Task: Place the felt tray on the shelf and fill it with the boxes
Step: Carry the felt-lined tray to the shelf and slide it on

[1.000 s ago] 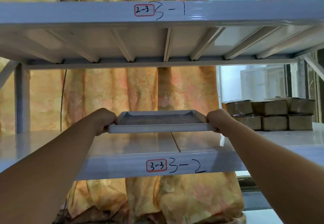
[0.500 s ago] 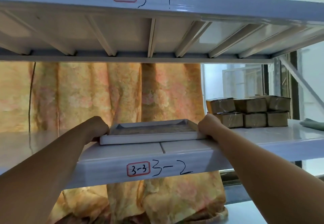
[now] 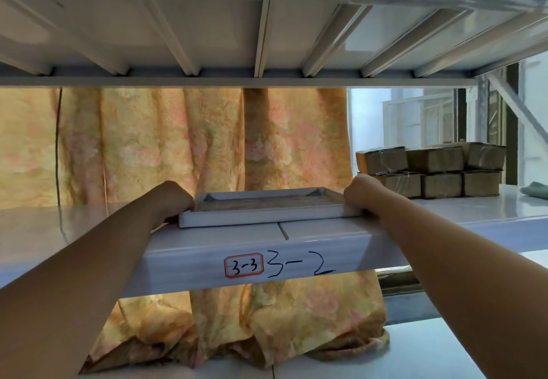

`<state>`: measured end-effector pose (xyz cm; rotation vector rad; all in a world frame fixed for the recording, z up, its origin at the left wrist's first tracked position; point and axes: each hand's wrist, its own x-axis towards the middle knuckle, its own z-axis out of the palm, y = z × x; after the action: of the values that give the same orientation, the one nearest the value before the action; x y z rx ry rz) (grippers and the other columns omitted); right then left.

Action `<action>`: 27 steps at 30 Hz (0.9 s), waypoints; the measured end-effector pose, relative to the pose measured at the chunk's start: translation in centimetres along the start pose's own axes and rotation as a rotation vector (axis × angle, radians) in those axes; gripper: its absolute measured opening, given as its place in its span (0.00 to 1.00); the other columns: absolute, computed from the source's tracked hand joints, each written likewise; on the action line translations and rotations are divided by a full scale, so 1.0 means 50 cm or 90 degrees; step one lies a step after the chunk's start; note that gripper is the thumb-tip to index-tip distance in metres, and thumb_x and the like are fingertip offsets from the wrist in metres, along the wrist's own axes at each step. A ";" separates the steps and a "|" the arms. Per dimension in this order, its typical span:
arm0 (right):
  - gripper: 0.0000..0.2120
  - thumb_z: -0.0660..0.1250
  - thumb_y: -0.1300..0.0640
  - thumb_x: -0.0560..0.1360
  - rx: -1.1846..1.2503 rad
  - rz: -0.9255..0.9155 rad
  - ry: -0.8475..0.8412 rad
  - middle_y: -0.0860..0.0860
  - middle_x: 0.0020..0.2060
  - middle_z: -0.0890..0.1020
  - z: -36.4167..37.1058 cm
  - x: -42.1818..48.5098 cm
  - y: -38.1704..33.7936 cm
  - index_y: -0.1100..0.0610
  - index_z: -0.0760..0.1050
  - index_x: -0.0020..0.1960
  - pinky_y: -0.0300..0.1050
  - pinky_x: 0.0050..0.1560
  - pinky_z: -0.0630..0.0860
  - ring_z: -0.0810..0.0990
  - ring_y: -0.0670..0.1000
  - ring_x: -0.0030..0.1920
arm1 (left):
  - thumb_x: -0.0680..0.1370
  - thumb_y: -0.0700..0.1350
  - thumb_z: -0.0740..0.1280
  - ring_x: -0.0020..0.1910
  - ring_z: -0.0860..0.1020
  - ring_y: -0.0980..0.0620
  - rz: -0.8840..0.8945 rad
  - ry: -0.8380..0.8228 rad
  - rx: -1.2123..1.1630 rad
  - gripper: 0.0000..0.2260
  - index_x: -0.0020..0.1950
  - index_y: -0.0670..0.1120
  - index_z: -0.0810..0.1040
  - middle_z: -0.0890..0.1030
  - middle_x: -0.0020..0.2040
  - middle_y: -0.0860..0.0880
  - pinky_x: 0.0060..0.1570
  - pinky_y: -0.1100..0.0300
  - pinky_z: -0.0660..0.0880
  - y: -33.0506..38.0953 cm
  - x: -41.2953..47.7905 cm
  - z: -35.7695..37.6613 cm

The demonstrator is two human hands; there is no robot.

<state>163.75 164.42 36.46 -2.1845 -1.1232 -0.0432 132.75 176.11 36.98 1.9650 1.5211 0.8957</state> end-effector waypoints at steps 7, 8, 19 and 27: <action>0.18 0.57 0.61 0.77 -0.011 0.018 0.025 0.60 0.62 0.75 0.001 0.004 0.005 0.64 0.72 0.64 0.47 0.53 0.71 0.75 0.59 0.62 | 0.71 0.34 0.64 0.29 0.64 0.49 0.020 0.015 0.001 0.13 0.28 0.42 0.65 0.67 0.29 0.44 0.31 0.59 0.60 0.002 0.000 0.011; 0.18 0.56 0.61 0.77 -0.002 0.022 0.032 0.59 0.63 0.74 0.001 0.004 0.006 0.62 0.72 0.65 0.45 0.50 0.71 0.75 0.58 0.62 | 0.72 0.36 0.64 0.29 0.64 0.49 0.027 0.010 -0.004 0.14 0.28 0.43 0.65 0.67 0.29 0.44 0.32 0.59 0.59 0.003 0.001 0.011; 0.11 0.58 0.64 0.71 0.083 0.008 0.185 0.58 0.40 0.82 -0.002 0.005 0.020 0.62 0.79 0.43 0.39 0.34 0.70 0.80 0.58 0.41 | 0.77 0.47 0.63 0.29 0.67 0.49 0.115 0.039 0.062 0.18 0.30 0.41 0.66 0.69 0.30 0.44 0.30 0.59 0.59 0.025 -0.013 0.026; 0.14 0.58 0.62 0.71 0.056 -0.068 0.262 0.53 0.43 0.83 -0.026 0.005 0.031 0.54 0.81 0.47 0.42 0.38 0.74 0.80 0.54 0.42 | 0.78 0.47 0.61 0.44 0.74 0.50 0.337 0.132 0.077 0.16 0.65 0.45 0.76 0.80 0.58 0.44 0.45 0.60 0.68 0.140 -0.046 0.071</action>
<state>165.38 163.23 36.70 -1.9198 -0.9803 -0.4602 139.53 172.13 39.25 2.4878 1.1908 1.2766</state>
